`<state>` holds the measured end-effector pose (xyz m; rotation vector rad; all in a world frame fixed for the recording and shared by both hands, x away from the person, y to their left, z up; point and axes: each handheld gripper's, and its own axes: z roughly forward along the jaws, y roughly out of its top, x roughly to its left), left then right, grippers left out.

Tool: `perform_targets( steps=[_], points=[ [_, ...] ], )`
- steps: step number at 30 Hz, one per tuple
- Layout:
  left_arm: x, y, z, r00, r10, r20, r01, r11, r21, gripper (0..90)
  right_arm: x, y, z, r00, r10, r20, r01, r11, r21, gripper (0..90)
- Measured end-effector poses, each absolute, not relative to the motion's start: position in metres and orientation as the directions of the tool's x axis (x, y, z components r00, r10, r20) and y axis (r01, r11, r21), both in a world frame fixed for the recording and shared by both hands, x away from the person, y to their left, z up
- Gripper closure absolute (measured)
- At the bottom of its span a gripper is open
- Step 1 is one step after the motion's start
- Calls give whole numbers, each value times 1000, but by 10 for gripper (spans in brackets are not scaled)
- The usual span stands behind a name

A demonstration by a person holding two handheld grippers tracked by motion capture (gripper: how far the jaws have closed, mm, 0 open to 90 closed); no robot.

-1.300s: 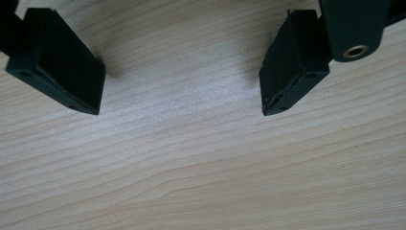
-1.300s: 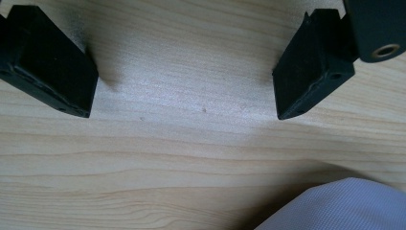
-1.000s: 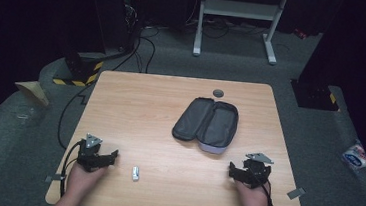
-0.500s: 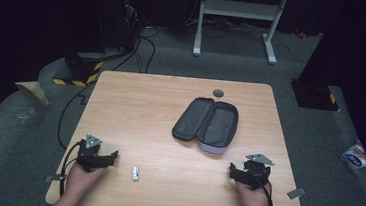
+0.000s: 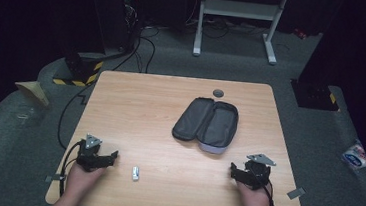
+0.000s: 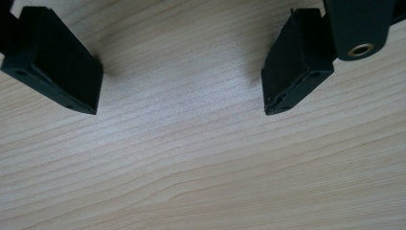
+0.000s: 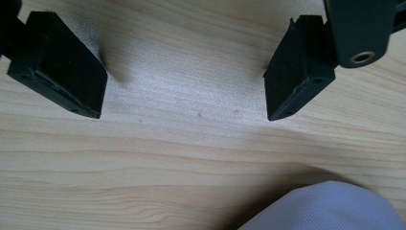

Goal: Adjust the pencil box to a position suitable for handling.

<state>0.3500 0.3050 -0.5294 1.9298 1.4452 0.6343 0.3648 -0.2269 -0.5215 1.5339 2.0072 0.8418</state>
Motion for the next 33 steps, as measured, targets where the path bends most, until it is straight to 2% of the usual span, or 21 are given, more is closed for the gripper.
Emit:
perform_targets(
  steps=[33],
  points=[
    [350, 305, -529, 285, 958, 3, 652, -196, 732, 141, 350, -207, -485, -372, 928, -25, 548, 241, 801, 231]
  ],
)
